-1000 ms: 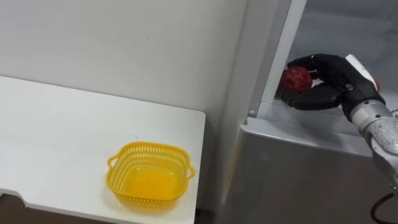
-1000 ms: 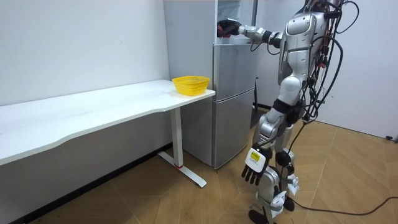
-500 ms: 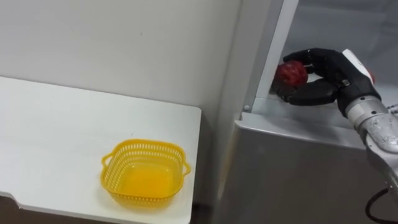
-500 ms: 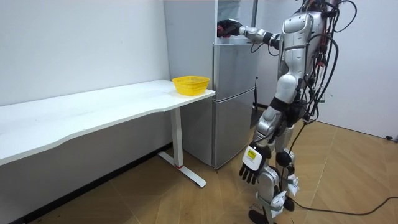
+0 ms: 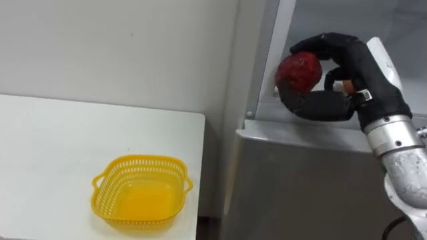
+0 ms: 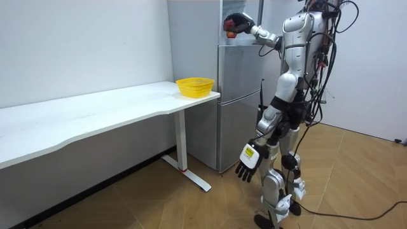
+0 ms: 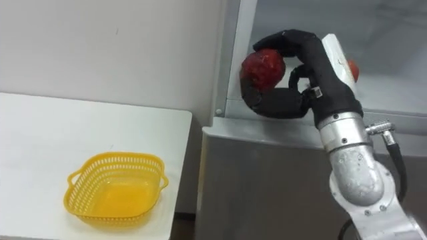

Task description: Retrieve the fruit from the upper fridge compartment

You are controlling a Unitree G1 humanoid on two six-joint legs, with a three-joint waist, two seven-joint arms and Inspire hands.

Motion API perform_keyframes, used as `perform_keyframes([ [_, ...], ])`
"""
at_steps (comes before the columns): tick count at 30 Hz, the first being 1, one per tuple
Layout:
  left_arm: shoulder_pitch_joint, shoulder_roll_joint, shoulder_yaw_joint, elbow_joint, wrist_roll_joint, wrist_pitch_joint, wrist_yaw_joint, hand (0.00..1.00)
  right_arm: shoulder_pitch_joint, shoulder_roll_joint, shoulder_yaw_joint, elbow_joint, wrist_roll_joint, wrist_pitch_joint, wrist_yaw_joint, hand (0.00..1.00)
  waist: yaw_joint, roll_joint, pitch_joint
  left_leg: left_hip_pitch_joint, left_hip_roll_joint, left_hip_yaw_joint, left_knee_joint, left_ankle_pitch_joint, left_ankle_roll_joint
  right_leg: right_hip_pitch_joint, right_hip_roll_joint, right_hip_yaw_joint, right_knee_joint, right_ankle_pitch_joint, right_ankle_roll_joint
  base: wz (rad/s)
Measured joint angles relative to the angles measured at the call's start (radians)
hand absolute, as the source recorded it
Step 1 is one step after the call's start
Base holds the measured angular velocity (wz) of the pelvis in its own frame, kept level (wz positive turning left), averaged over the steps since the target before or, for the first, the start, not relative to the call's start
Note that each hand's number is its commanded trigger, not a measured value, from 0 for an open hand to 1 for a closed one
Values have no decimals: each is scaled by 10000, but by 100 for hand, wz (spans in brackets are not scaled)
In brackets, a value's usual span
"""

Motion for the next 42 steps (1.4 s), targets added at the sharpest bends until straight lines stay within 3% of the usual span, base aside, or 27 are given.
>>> perform_keyframes([
  [4,43,-211,3,172,-97,-169,59,0,97,164,-56,-949,-128,-399,-401,100,-229,294,0,121,-4,-7,-140,1,0,69,-1,-30,0,-2,3,3],
  [5,27,-252,3,190,-95,-182,62,0,191,391,-216,-1241,-275,-496,-536,100,-267,303,4,120,2,-2,-140,1,1,68,7,-34,-2,-2,3,0],
  [9,171,-323,21,310,-91,-397,61,0,645,648,-715,-1938,-552,-1037,-857,100,-341,291,-1,115,10,54,-117,0,1,72,5,-51,5,-1,3,0],
  [11,315,-328,156,348,-104,-499,65,0,1403,878,-1161,-2653,-810,-1305,-1247,100,-341,305,-4,121,3,94,-110,-1,1,90,-5,-30,15,0,5,-2],
  [16,365,-375,193,694,-92,-528,53,0,2371,945,-1289,-3661,-1122,-1493,-1946,100,-539,405,-13,87,9,158,-274,0,-6,19,10,31,37,1,7,-4],
  [17,440,-415,194,798,-83,-532,48,0,2547,973,-1290,-3885,-1220,-1537,-2080,100,-565,452,-55,88,12,165,-274,5,-15,19,14,30,40,1,7,-6],
  [20,466,-471,194,956,-79,-532,44,0,2641,1133,-1290,-4160,-1463,-1797,-2390,100,-586,533,-121,103,17,156,-270,23,-36,37,23,20,43,2,6,0],
  [24,429,-474,-127,937,-96,-549,36,0,2642,1205,-1039,-4287,-1611,-2057,-2586,100,-554,533,-116,135,15,155,-235,29,-40,76,21,29,48,3,4,0],
  [27,387,-466,-225,899,-91,-649,-110,0,2642,1233,-649,-4289,-1941,-2239,-2372,100,-497,444,-88,124,16,157,-243,30,-40,70,17,14,61,3,4,0],
  [29,288,-465,-298,907,-95,-750,-227,0,2642,1234,-383,-4294,-2457,-2351,-2008,100,-446,315,-13,121,17,154,-246,29,-40,66,19,18,68,3,4,0],
  [32,158,-450,-318,927,-91,-809,-366,0,2638,1236,-233,-4301,-3058,-2375,-1413,100,-241,174,32,101,18,142,-267,27,-39,24,21,32,96,3,4,0],
  [35,95,-247,-569,950,-88,-821,-381,0,2625,1253,234,-4303,-3384,-2364,-1029,100,-50,22,32,108,22,126,-263,25,-38,16,28,16,82,3,3,1],
  [42,-26,-272,-699,1006,-12,-818,-463,0,2534,1310,1224,-4302,-3807,-2301,423,100,364,-44,41,-66,10,34,-190,24,-34,-35,4,-83,41,3,4,7],
])
